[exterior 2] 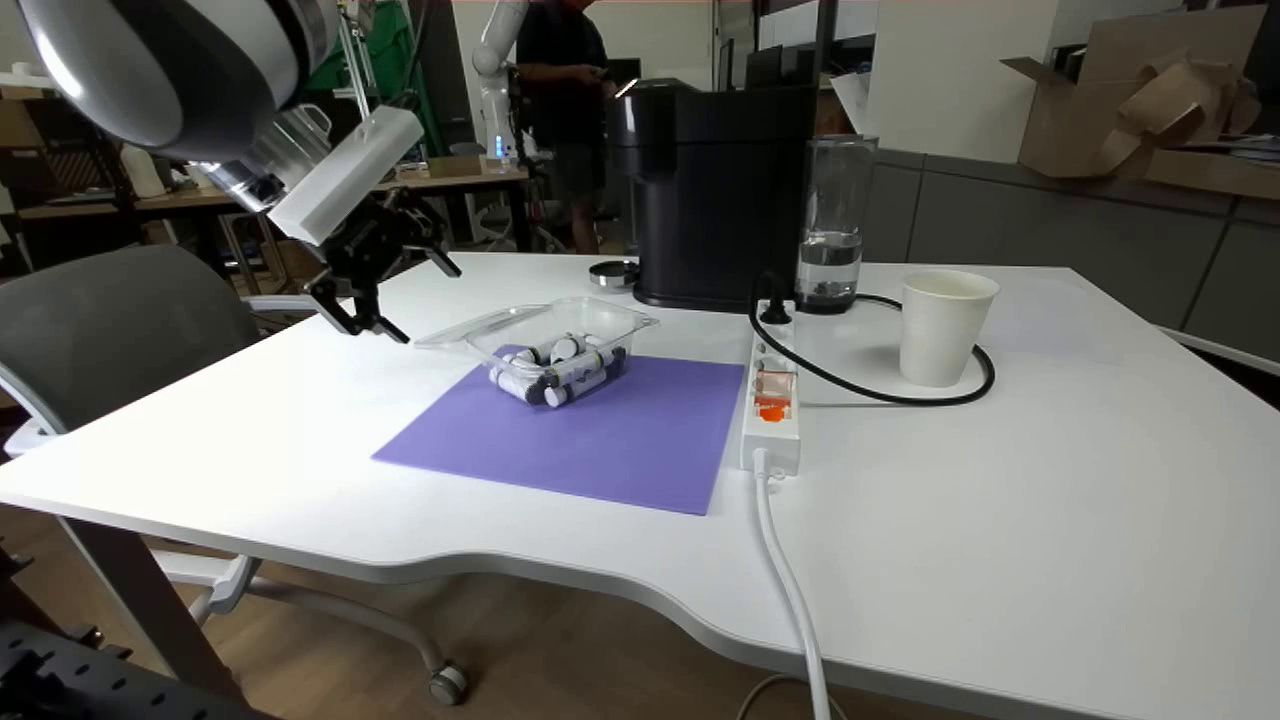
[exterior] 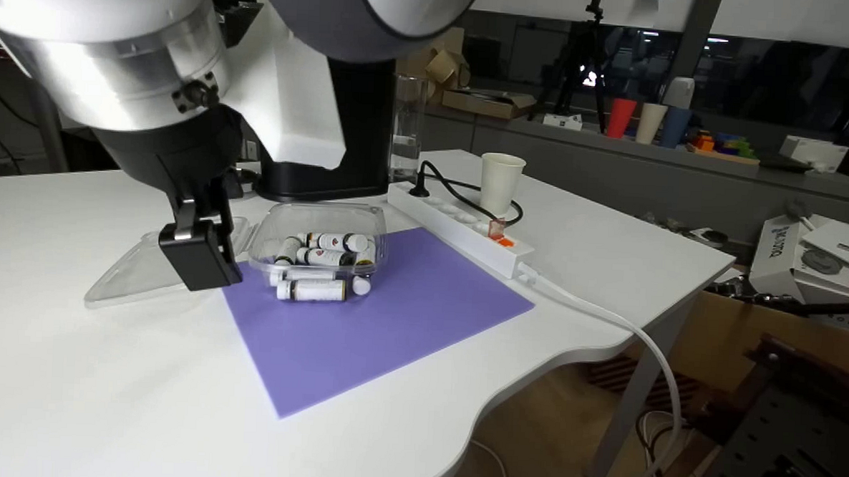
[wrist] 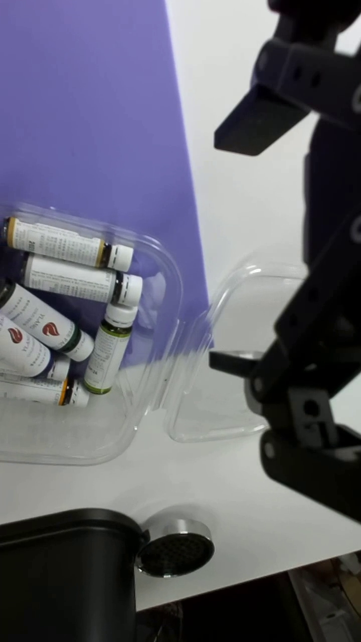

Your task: Close the lid of the container

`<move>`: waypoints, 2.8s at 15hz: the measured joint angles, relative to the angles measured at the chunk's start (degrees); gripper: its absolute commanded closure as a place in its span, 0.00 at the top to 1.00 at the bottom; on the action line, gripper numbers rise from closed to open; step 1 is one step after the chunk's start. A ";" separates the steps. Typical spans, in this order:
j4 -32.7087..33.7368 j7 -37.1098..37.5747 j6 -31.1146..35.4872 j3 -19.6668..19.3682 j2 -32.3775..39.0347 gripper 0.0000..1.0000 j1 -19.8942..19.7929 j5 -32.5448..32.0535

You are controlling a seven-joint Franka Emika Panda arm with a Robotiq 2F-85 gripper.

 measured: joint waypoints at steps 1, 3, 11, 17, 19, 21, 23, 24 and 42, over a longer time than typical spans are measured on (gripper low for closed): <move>1.07 0.91 -0.28 -0.01 1.48 1.00 0.14 -1.94; 3.75 3.92 -1.25 -0.02 4.41 1.00 0.67 -6.71; 11.82 10.08 -6.30 0.17 13.36 1.00 3.60 -15.35; 15.01 13.85 -13.58 3.39 17.23 1.00 2.77 -21.53; 15.39 15.67 -15.80 4.52 17.54 1.00 2.54 -23.73; 15.60 17.12 -17.84 5.39 17.63 1.00 2.31 -25.37; 15.76 18.03 -19.53 5.95 17.81 1.00 2.03 -26.40; 15.79 18.35 -20.34 6.14 17.94 1.00 1.87 -26.65; 14.65 32.61 -26.05 8.40 12.42 1.00 -1.34 -22.75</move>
